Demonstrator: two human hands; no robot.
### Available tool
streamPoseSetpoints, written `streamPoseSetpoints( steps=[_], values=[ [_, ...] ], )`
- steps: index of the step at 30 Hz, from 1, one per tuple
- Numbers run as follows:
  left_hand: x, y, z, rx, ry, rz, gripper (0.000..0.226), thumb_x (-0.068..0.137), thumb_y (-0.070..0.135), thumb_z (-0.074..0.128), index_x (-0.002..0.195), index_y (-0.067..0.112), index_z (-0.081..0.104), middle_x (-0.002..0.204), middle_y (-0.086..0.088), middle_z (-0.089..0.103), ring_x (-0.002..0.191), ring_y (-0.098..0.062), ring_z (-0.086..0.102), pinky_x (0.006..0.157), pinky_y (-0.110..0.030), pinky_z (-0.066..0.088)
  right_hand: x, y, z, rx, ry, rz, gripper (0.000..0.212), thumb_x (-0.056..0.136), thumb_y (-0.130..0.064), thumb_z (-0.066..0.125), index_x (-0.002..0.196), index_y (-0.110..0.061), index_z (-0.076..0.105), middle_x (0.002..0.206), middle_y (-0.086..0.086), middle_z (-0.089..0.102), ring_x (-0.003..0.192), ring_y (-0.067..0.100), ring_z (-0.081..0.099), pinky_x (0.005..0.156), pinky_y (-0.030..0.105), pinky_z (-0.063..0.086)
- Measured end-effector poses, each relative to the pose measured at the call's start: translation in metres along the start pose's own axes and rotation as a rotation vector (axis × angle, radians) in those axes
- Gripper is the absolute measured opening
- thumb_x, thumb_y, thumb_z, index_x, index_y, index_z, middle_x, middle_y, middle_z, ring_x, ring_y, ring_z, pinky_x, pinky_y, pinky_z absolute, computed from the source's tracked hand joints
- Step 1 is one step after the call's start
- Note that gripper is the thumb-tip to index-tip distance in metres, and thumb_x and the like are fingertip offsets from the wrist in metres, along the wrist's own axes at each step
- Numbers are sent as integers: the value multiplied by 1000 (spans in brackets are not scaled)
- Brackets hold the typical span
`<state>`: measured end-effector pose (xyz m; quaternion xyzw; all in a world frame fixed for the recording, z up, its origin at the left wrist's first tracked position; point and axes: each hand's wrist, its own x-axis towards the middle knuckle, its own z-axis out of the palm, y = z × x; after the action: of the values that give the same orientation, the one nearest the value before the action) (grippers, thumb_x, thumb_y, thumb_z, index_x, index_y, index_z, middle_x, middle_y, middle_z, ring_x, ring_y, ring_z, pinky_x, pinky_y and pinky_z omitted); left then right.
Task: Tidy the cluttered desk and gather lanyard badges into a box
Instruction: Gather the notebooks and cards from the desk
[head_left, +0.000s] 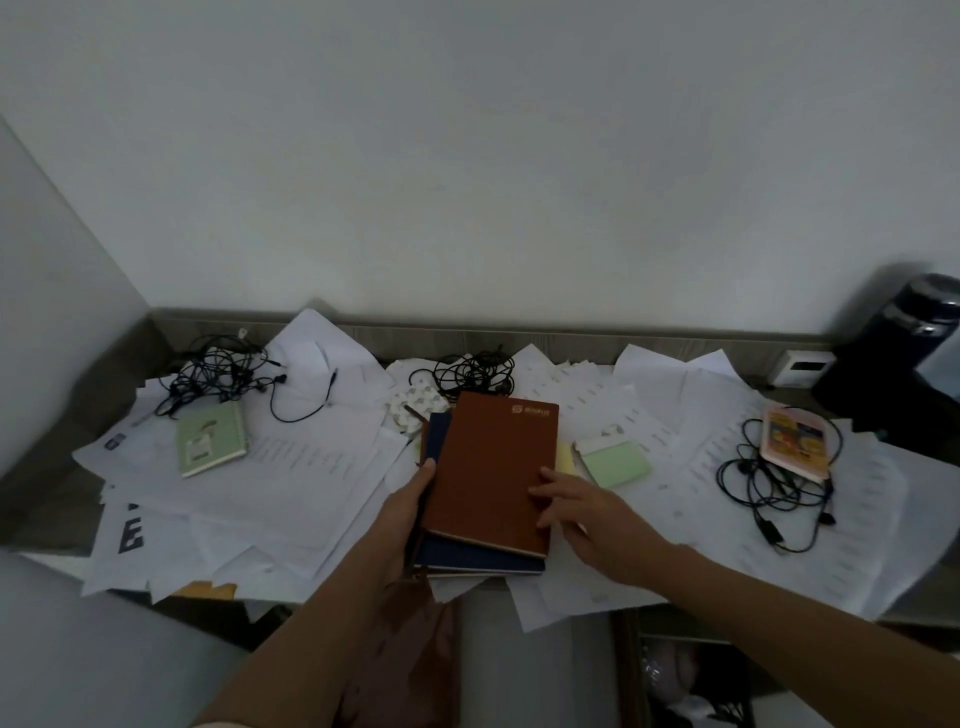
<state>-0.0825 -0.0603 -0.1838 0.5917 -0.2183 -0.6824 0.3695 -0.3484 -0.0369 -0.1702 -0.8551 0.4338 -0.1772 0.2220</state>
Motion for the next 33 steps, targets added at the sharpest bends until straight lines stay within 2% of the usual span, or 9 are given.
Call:
streamPoseSetpoints(
  steps=[4,7,12,17,20,23,29,31,33],
  values=[
    [2,-2,-1,32,34,5,60,76,58,69,111,9,68,101,-14,74,93,-31,71,91,-43,55,28,7,-9,122,277,359,32,94,-5,54,123,-14,63,128,4,61,120,18,56,102,25,42],
    [1,0,3,51,66,24,59,78,58,68,111,10,68,100,-13,74,93,-30,71,88,-41,56,53,-2,-9,435,173,628,33,97,-24,55,129,-15,57,125,4,63,110,20,61,99,36,48],
    [-12,2,3,52,44,36,46,79,57,66,106,19,66,91,-3,76,83,-19,74,59,-24,57,59,-18,11,462,130,552,48,91,-13,63,137,-16,50,126,3,61,117,19,56,101,40,47],
    [-27,2,-2,1,-45,24,55,78,33,76,126,16,55,112,-11,71,99,-29,70,79,-40,57,57,-10,5,796,127,646,63,82,-4,73,138,-20,47,128,7,59,110,19,60,91,40,55],
    [-37,14,-2,-62,-137,91,57,76,21,76,129,18,53,118,-13,68,104,-33,68,83,-46,57,65,-17,-9,971,165,657,81,73,-18,84,139,-27,38,121,5,60,100,17,65,70,28,58],
    [-47,36,-3,-60,-217,193,59,74,10,75,128,22,54,117,-8,69,105,-32,67,80,-45,58,84,-23,-36,1061,144,603,87,67,-16,87,137,-33,38,115,3,67,94,18,71,68,28,58],
    [-58,60,-15,177,-175,379,65,74,-13,69,126,24,53,116,0,68,105,-18,65,77,-27,56,100,-45,-60,768,24,344,48,73,-8,82,111,-28,62,101,-14,71,91,0,67,72,15,52],
    [-60,53,-17,288,-115,379,65,74,-17,65,126,20,51,112,5,66,99,-8,64,67,-17,54,93,-48,-42,612,-19,359,50,76,-9,79,115,-30,56,108,-15,65,100,1,61,86,24,49],
    [-61,41,-20,343,-93,358,66,74,-18,65,126,20,50,114,2,65,104,-12,62,68,-19,53,84,-48,-23,527,-55,384,65,79,-9,77,132,-23,42,122,-5,57,116,15,54,98,37,46]
  ],
)
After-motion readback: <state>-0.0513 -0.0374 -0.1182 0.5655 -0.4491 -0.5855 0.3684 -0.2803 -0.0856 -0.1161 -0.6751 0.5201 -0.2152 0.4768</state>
